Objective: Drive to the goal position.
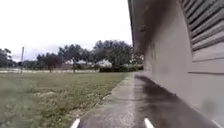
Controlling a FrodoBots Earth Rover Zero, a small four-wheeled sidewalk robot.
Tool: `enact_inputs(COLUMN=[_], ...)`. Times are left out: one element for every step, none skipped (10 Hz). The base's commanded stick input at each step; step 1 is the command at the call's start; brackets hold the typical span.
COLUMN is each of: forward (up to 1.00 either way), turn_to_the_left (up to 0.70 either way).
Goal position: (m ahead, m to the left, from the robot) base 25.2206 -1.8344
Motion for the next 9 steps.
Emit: enact_inputs(forward=[0.84,0.84,0.84,0.84,0.84,0.84,0.84,0.84,0.84], turn_to_the_left=[0.03,0.03,0.03,0.03,0.03,0.03,0.03,0.03,0.03])
